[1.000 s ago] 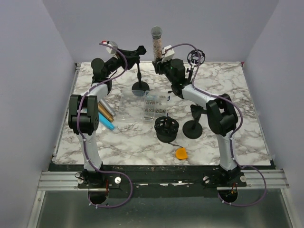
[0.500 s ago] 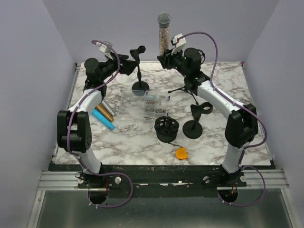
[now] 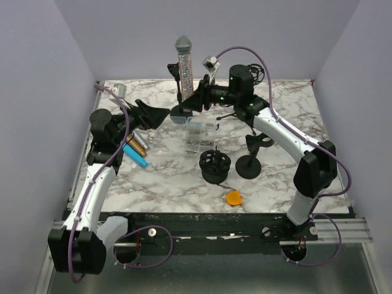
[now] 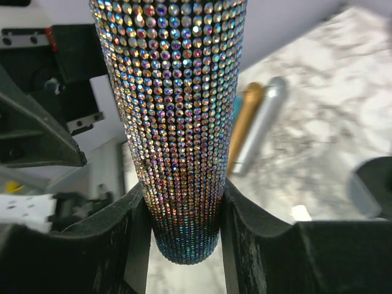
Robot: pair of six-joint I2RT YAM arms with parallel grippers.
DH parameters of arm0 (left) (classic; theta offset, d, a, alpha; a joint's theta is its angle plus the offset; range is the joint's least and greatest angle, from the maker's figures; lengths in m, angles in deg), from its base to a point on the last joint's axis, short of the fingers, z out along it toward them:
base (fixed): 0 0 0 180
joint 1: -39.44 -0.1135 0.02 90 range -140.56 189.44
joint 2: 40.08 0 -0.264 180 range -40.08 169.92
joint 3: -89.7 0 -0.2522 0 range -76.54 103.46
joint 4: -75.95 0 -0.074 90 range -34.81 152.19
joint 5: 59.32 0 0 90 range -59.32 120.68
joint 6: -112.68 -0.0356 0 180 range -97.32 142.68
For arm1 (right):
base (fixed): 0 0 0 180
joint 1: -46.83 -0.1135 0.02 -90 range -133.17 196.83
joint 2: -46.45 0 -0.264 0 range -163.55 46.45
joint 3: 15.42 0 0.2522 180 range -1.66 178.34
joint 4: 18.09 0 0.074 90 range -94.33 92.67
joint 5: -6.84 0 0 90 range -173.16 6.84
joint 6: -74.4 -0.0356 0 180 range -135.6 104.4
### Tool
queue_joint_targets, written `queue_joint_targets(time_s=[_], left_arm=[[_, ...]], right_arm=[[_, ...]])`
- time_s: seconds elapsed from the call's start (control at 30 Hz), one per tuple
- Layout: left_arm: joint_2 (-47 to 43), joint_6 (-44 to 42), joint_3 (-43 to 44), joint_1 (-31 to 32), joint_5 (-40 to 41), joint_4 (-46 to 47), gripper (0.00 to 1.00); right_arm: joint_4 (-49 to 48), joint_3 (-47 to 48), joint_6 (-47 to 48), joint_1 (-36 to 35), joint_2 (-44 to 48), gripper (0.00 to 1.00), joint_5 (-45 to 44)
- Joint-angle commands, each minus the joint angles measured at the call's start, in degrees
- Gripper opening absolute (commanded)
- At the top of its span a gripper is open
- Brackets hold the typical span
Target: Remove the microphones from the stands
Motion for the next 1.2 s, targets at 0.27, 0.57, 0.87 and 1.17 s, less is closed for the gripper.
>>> queue_joint_targets(time_s=[0.27, 0.57, 0.87, 1.17], left_arm=[[-19.41, 1.54, -0.61, 0.47, 5.48, -22.31, 0.87], [-20.01, 2.27, -3.76, 1.1, 7.49, -23.55, 0.82], [-22.06, 1.84, -5.55, 1.59, 9.26, -23.32, 0.48], [-18.92, -2.06, -0.16, 1.56, 17.39, -37.0, 0.0]], right_arm=[[-13.91, -10.1, -21.17, -11.67, 2.45, 0.01, 9.62], [-14.15, -13.69, -20.68, -17.31, 2.81, 0.01, 7.65], [-11.72, -15.21, -19.48, -20.38, 3.13, 0.02, 1.74], [-4.03, -14.87, -16.56, -20.47, 5.65, 0.65, -10.31]])
